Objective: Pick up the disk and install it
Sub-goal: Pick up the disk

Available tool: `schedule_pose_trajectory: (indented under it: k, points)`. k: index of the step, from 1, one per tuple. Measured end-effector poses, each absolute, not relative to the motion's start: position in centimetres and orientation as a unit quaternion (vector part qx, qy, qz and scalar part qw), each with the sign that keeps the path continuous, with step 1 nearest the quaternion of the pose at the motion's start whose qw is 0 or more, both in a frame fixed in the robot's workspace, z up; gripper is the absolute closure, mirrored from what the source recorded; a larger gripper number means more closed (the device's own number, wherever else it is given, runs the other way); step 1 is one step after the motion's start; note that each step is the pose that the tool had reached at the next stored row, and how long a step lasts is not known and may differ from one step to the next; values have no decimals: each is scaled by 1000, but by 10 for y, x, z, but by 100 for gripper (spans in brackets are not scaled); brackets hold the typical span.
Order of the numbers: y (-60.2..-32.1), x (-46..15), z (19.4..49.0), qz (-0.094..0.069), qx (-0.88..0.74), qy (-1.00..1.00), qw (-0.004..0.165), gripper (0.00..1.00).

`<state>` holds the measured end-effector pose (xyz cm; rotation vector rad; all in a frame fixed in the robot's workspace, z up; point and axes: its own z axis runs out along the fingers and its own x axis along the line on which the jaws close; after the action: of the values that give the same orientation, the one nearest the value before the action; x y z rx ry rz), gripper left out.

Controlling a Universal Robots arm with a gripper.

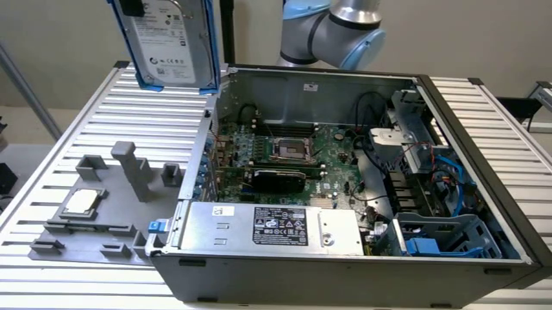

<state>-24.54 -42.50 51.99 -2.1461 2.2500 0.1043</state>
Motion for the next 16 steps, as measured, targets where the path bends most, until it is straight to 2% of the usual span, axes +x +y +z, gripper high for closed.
schedule_pose_trajectory:
  k: [16]
  points:
    - [-458,-177,521,34,-690,723,15,67]
